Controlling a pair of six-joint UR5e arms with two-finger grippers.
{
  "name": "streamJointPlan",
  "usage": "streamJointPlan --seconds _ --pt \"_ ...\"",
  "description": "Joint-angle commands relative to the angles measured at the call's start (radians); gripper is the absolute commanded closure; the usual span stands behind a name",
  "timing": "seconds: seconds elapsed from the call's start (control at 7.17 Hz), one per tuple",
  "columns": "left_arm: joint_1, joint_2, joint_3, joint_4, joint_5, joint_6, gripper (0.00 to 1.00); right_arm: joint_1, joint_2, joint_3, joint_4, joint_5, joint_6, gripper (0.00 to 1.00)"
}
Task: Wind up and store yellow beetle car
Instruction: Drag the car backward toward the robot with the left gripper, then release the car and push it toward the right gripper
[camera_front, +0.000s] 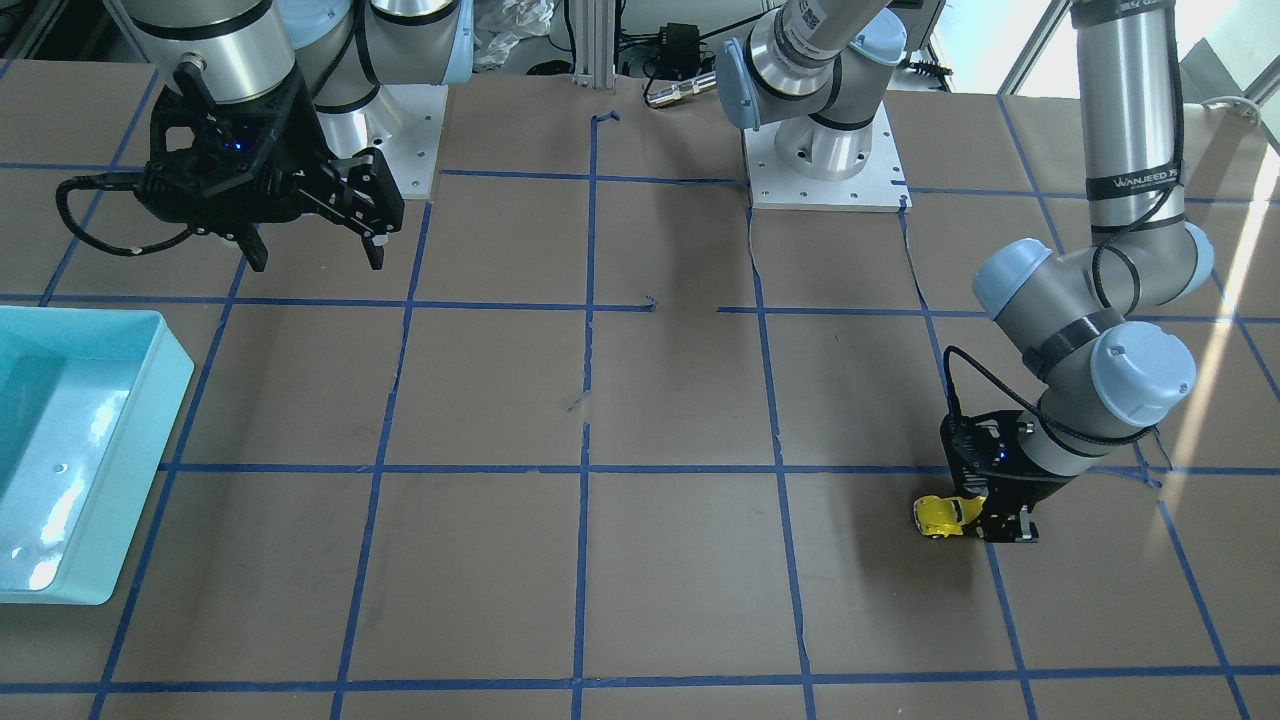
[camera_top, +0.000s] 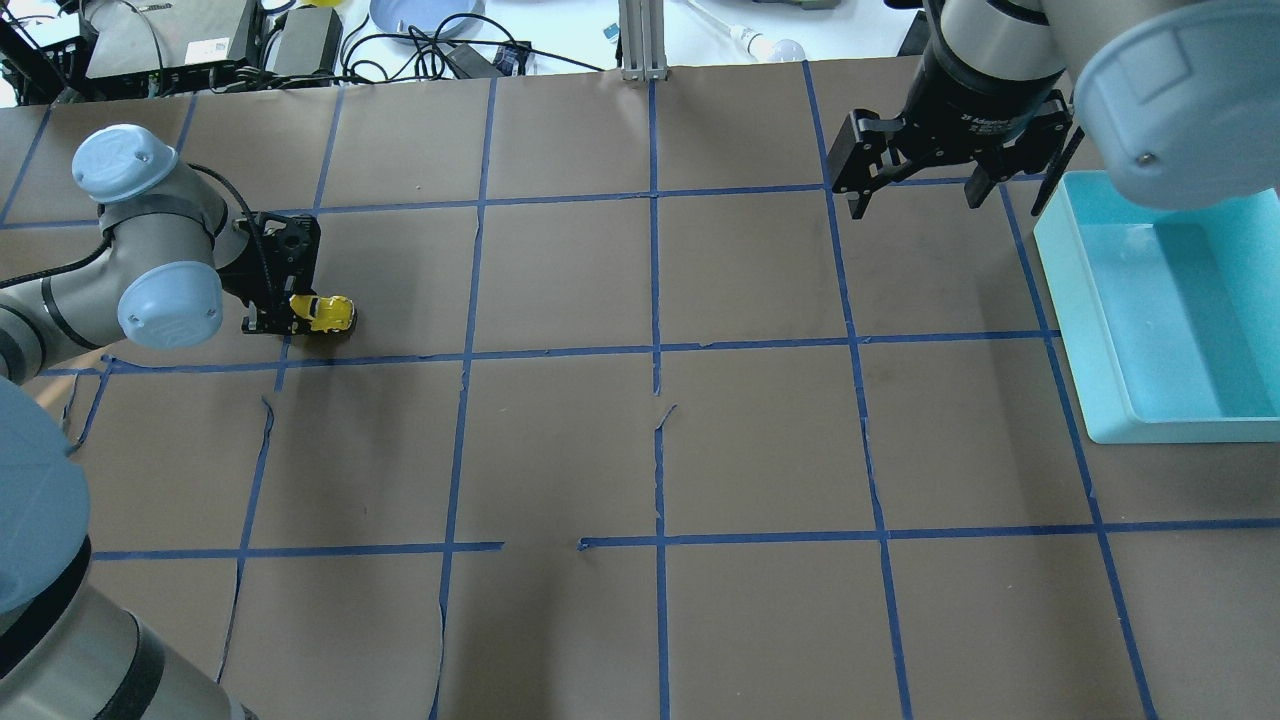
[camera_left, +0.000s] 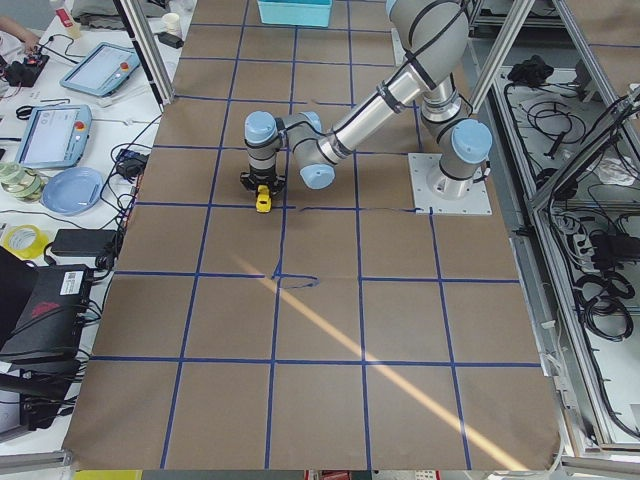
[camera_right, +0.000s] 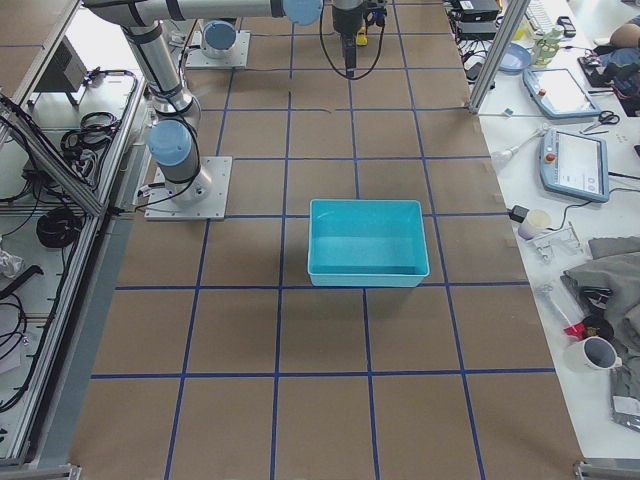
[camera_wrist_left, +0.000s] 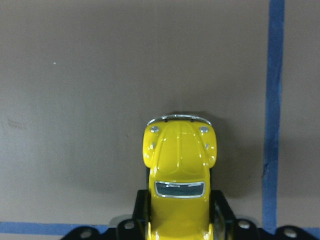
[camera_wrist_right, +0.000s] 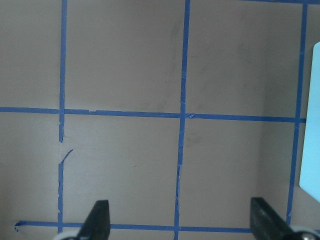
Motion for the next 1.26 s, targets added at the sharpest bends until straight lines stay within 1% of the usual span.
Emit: streamJointPlan --seconds 0.0,0.14,0.28,0.42,0.98,1.12 --pt "0.022 0.0 0.0 -0.001 -0.001 0.008 0.64 0.0 0.0 0.0 0.001 0.0 -0.002 0.0" --pt "0.022 0.002 0.001 -0.001 -0.001 0.008 0.63 0.0 0.0 0.001 0.0 0.001 -0.002 0.0" --pt "0.022 0.002 0.001 -0.002 -0.001 0.006 0.12 0.0 0.0 0.001 0.0 0.001 0.0 0.0" --pt "0.022 0.003 0.003 -0.004 -0.001 0.0 0.0 0.0 0.0 0.001 0.001 0.001 0.0 0.0" --pt "0.009 0.026 0.008 -0.017 -0.005 -0.03 0.0 0.0 0.0 0.001 0.001 0.001 -0.002 0.0" --pt "-0.01 0.057 0.012 -0.037 -0.039 -0.135 0.0 0.0 0.0 0.001 0.0 0.001 -0.002 0.0"
